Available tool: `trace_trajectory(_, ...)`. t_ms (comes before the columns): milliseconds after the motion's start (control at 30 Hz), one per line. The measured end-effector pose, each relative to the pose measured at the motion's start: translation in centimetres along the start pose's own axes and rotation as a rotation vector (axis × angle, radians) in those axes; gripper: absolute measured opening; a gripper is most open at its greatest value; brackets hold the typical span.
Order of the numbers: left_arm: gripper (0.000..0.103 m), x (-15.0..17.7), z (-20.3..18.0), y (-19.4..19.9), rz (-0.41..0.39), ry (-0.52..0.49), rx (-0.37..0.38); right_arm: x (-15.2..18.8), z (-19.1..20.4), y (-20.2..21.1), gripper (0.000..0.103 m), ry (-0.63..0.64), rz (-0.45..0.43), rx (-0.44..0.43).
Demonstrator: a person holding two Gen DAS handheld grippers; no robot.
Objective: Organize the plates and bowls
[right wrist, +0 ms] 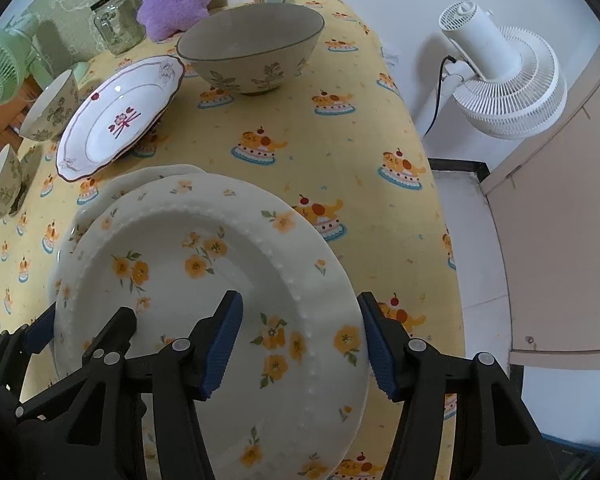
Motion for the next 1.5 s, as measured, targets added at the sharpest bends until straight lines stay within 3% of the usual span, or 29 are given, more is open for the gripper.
trace_trajectory(133,0.073,0.1,-0.3,0.0,-0.003,-0.039,-0.059,0.0,0.2,0.1,0.062,0.010,-0.004,-0.004)
trace_trajectory(367,0.073,0.1,0.0,0.1,-0.003,-0.036,-0.094,0.0,0.4,0.2,0.062,0.021,-0.010,-0.018)
trace_trajectory(667,0.079,0.4,0.4,1.6,-0.008,-0.006,-0.021,0.7,-0.2,2.1,0.061,0.041,-0.040,-0.003)
trace_trajectory(733,0.080,0.4,0.4,2.0,-0.013,-0.008,-0.011,1.0,-0.3,2.7,0.045,0.050,-0.047,-0.009)
trace_trajectory(767,0.080,0.4,0.4,2.1,-0.015,-0.008,-0.005,1.1,-0.4,2.8,0.043,0.049,-0.043,-0.010)
trace_trajectory(1500,0.081,0.3,2.3,2.3,-0.023,0.030,-0.002,0.6,1.4,1.4,0.043,0.031,-0.015,-0.001)
Point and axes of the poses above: each gripper's, at about its wrist camera, not at the fingertips, and y roughly against the way its jaws point, z to its left, x to its underside, the point moved 6 cm from there along -y, roughly the way its jaws point, and after that the axes turned 7 degrees about -z, right-handed, at the moved point
